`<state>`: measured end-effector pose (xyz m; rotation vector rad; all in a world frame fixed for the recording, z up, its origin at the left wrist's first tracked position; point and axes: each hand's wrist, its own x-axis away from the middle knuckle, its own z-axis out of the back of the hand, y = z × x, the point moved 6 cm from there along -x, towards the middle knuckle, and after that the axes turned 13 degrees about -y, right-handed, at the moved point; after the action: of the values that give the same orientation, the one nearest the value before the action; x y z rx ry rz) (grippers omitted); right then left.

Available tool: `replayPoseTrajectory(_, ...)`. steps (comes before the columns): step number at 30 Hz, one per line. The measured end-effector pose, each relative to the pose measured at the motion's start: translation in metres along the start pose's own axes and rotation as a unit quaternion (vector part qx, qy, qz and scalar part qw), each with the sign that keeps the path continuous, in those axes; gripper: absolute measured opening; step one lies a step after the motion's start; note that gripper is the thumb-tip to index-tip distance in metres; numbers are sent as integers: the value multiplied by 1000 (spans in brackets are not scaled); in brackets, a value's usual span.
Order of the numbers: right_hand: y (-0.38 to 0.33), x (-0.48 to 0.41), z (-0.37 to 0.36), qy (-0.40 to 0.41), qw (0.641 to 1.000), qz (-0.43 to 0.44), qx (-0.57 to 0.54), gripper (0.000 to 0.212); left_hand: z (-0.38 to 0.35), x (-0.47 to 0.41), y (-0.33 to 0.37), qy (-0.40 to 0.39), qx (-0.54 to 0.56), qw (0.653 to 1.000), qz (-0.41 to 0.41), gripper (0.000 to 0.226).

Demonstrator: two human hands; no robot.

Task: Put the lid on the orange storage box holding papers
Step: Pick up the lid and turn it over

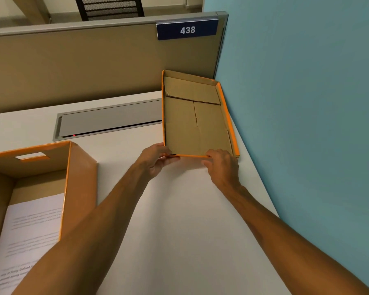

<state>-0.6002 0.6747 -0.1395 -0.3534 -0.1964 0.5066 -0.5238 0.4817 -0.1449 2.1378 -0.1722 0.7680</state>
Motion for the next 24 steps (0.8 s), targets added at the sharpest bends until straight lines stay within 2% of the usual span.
replayPoseTrajectory(5,6,4,10,-35,991,-17,-125,8,-13,16,18,-15,-6,999,-40,44)
replayPoseTrajectory(8,0,10,17,-65,977,-11,-203,13,-16,32,30,-16,-14,998,-59,45)
replayPoseTrajectory(14,-31,15,53,-62,954,-13,-295,21,-22,73,55,-10,-63,992,-108,42)
replayPoseTrajectory(16,-50,13,68,-60,936,-4,-347,22,-26,86,61,-2,-102,987,-126,40)
replayPoseTrajectory(21,-109,8,97,-80,863,29,-498,26,-35,112,60,29,-167,972,-164,47)
replayPoseTrajectory(24,-134,8,107,-83,854,35,-512,40,-43,124,51,43,-191,962,-192,50)
